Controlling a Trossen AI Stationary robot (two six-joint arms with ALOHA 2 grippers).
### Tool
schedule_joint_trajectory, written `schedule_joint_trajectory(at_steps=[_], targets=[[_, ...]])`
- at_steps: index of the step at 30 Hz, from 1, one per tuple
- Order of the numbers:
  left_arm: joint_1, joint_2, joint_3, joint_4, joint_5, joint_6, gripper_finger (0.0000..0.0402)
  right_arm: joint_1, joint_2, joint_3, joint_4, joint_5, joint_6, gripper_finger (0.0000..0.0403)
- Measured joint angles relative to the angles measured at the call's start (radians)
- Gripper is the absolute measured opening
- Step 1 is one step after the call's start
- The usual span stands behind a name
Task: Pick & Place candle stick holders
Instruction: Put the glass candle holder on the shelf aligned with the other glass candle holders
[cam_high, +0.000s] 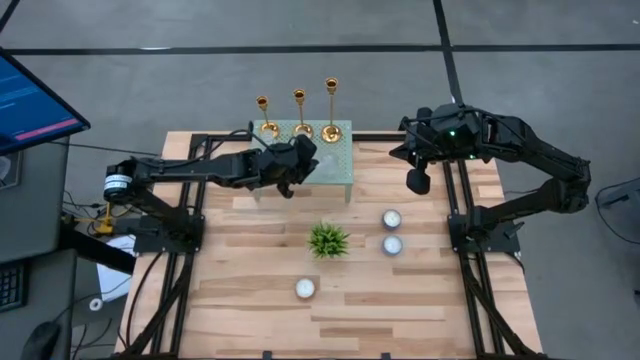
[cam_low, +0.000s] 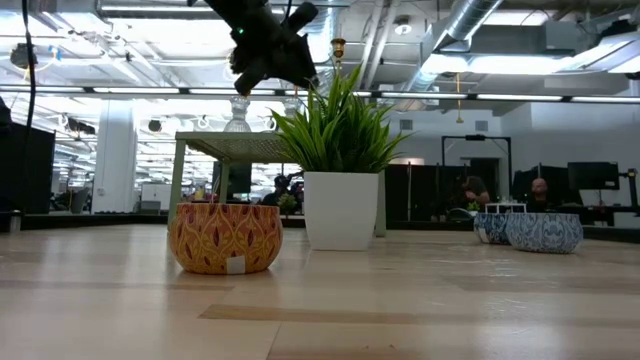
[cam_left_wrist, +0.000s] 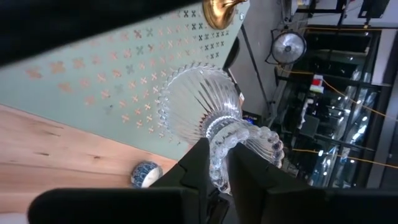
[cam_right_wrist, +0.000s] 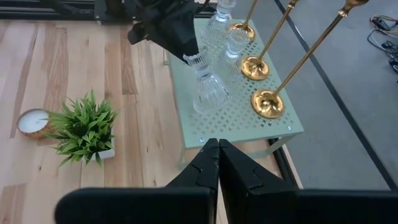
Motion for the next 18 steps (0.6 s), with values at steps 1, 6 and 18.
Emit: schedule_joint_trajectory(at_steps=[1,6,18], targets=[[0.000,0.000,0.000,0.007,-0.001,0.000,0.0055,0.000,0.000,0.000,0.000,0.000,0.000,0.0000],[0.000,-0.001,0.000,0.016,-0.014,0.000,0.0067,0.000,0.000,0.000,0.000,0.000,0.000,0.0000],[0.006,-0.002,0.000,0.028,-0.044,0.025,0.0070,-0.001,0.021,0.000,0.007,0.000,0.010,0.0005]])
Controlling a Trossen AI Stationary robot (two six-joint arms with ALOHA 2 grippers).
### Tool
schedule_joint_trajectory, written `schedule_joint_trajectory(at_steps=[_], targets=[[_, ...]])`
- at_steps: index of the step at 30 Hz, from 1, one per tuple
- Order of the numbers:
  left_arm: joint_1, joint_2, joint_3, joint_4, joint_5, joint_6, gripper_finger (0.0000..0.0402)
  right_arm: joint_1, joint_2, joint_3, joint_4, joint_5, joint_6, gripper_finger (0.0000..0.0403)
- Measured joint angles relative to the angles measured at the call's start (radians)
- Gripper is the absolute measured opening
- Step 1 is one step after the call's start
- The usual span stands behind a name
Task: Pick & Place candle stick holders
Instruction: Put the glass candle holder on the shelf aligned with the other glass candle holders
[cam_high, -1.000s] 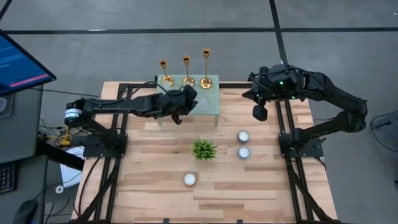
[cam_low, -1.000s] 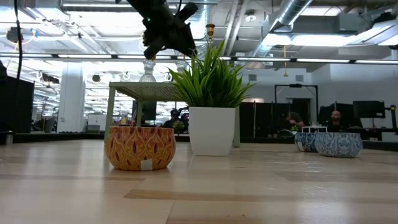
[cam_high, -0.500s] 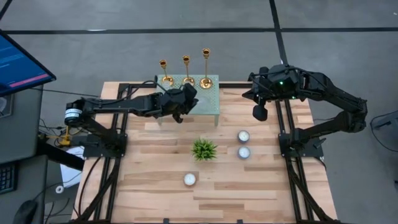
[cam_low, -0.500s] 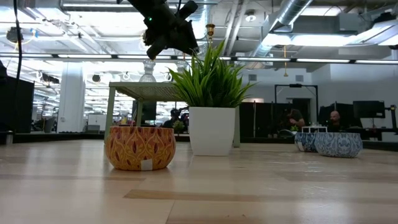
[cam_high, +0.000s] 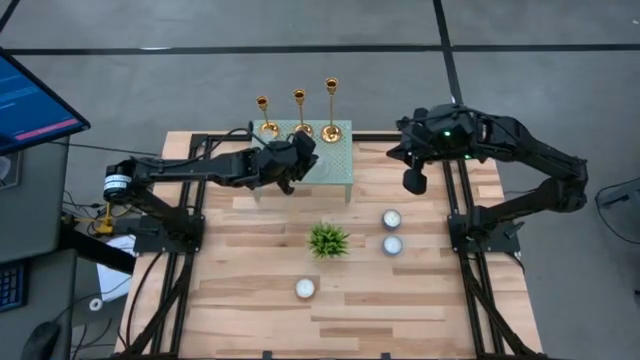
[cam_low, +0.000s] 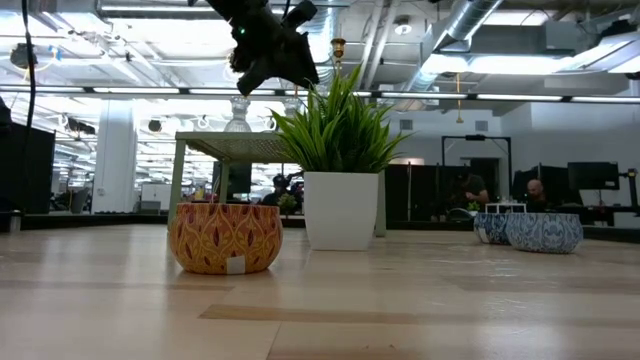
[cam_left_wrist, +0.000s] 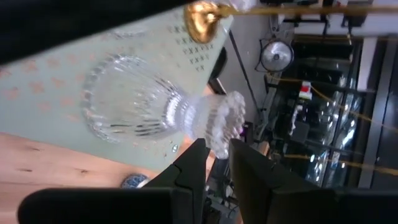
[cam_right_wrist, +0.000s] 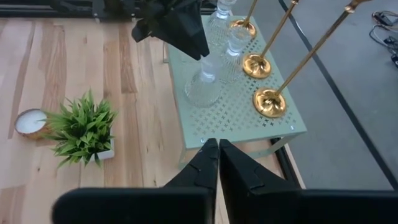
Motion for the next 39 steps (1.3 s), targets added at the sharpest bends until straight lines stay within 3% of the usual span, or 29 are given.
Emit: schedule_joint_trajectory(at_steps=[10,16,20,28,35,39], targets=[[-0.012,-0.060,0.000,0.174,0.218,0.212,0.0070,0.002,0.148,-0.001,0.145,-0.011,-0.016,0.0124],[-0.038,-0.225,0.000,0.167,0.219,0.400,0.0067,-0.003,0.248,-0.001,0.322,-0.033,-0.012,0.0193],[-0.080,-0.353,0.000,0.174,0.129,0.563,0.0060,-0.014,0.340,-0.001,0.477,-0.033,0.014,0.0227],[-0.201,-0.511,0.000,0.176,-0.058,0.821,0.0047,-0.004,0.521,-0.001,0.660,0.077,0.023,0.0240],[-0.251,-0.538,0.000,0.179,-0.083,0.874,0.0044,-0.005,0.540,0.000,0.650,0.185,0.045,0.0240],[-0.252,-0.535,0.000,0.179,-0.080,0.874,0.0044,-0.005,0.522,0.001,0.647,0.188,0.048,0.0240]])
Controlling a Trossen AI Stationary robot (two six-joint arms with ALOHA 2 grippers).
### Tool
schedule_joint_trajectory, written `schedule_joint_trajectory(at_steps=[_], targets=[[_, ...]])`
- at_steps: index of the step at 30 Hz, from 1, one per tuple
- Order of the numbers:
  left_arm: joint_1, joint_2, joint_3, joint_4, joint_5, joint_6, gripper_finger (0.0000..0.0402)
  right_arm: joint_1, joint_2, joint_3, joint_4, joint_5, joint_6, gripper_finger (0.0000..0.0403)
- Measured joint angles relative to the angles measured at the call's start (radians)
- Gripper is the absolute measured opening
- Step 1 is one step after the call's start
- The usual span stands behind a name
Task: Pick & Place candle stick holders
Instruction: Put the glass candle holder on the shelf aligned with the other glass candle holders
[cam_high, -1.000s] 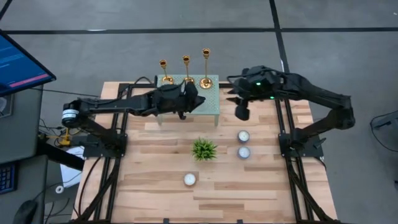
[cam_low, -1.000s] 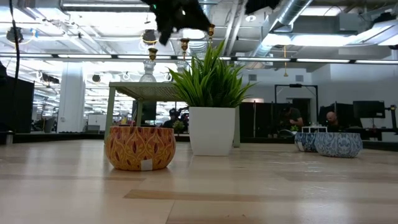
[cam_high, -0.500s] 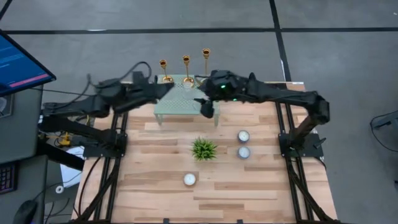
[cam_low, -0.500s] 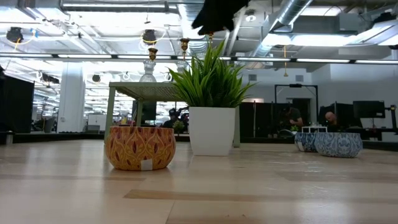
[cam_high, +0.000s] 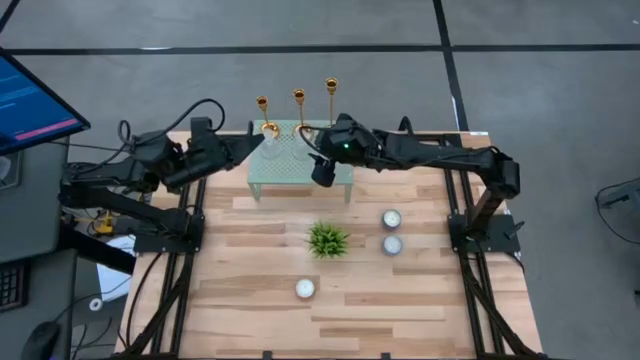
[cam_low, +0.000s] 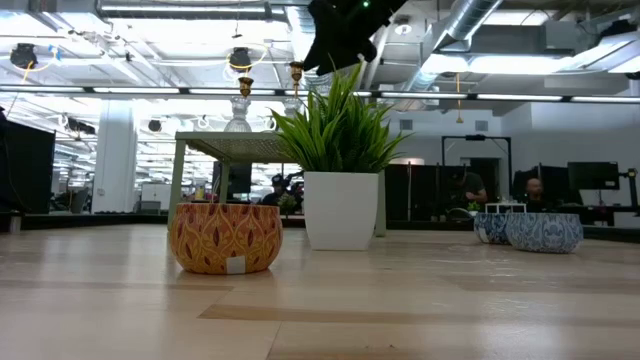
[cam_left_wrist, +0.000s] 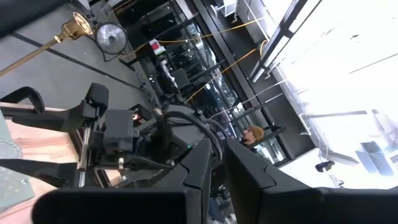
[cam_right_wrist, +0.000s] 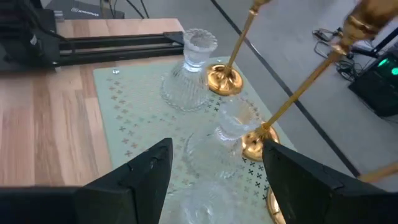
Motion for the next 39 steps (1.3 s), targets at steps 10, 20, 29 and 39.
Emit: schedule_joint_trajectory(at_steps=[10,20,29,39], targets=[[0.000,0.003,0.000,0.001,0.022,0.031,0.0044,0.000,-0.013,0.000,-0.106,-0.013,0.057,0.0240],[0.000,0.003,0.000,0.001,0.082,0.123,0.0044,0.000,-0.013,0.000,-0.150,-0.060,0.057,0.0240],[0.000,0.003,0.000,0.002,0.082,0.154,0.0044,-0.021,-0.012,-0.013,-0.151,-0.048,0.057,0.0240],[0.000,0.003,0.000,0.002,0.082,0.157,0.0044,-0.043,-0.012,-0.013,-0.155,0.029,0.058,0.0240]])
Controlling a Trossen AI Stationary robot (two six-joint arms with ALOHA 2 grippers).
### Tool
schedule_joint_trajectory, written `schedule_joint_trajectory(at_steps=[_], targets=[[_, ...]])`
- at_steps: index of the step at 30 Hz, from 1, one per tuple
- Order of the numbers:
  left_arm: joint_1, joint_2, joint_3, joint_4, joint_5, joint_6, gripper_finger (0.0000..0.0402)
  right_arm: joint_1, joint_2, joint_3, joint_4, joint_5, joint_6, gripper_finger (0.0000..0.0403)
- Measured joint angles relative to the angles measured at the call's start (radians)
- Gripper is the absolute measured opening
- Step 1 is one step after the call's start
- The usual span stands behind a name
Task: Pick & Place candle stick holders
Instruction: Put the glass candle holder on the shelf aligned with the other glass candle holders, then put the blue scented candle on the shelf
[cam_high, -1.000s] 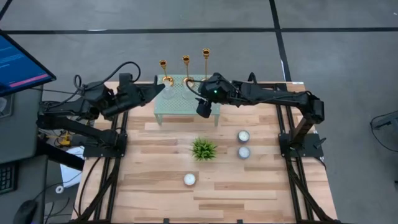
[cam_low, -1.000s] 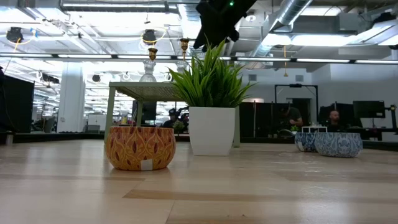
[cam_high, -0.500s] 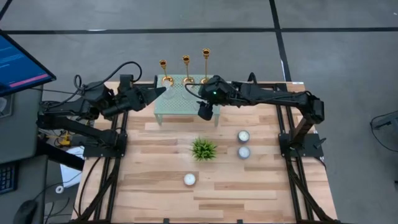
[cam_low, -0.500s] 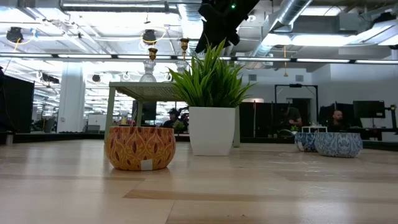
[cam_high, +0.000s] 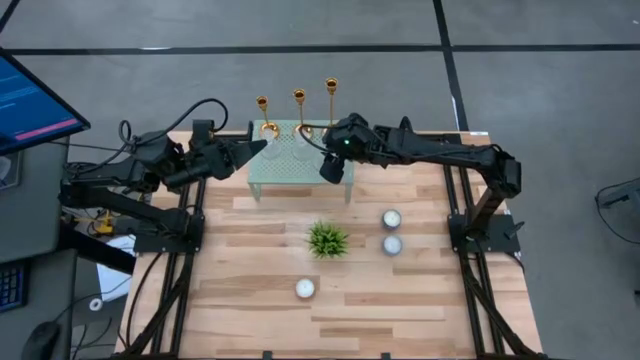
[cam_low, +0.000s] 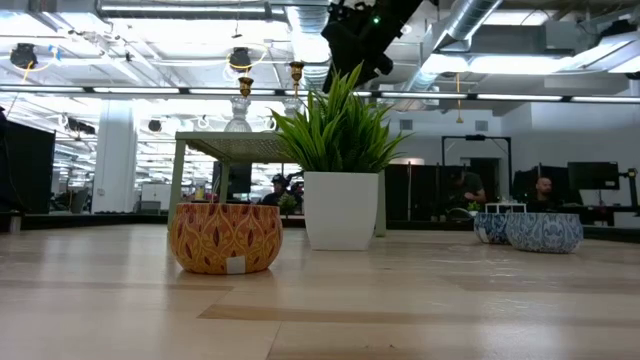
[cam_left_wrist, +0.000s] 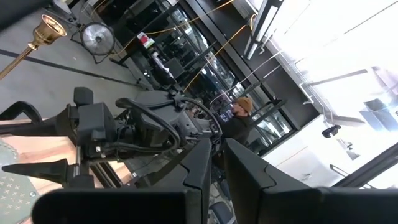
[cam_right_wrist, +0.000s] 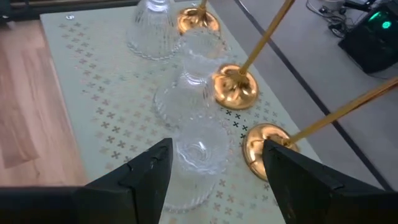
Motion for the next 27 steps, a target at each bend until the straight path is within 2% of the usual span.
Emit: schedule_joint_trajectory(at_steps=[13,22,27], targets=[[0.000,0.000,0.000,0.000,0.000,0.000,0.0044,-0.043,0.000,0.000,-0.083,0.092,0.023,0.0240],[0.000,0.000,0.000,0.000,0.000,0.000,0.0044,-0.048,-0.012,0.000,-0.145,0.072,0.026,0.0240],[0.000,0.000,0.000,-0.003,0.000,0.016,0.0044,-0.020,-0.132,0.000,-0.217,0.003,0.026,0.0240]])
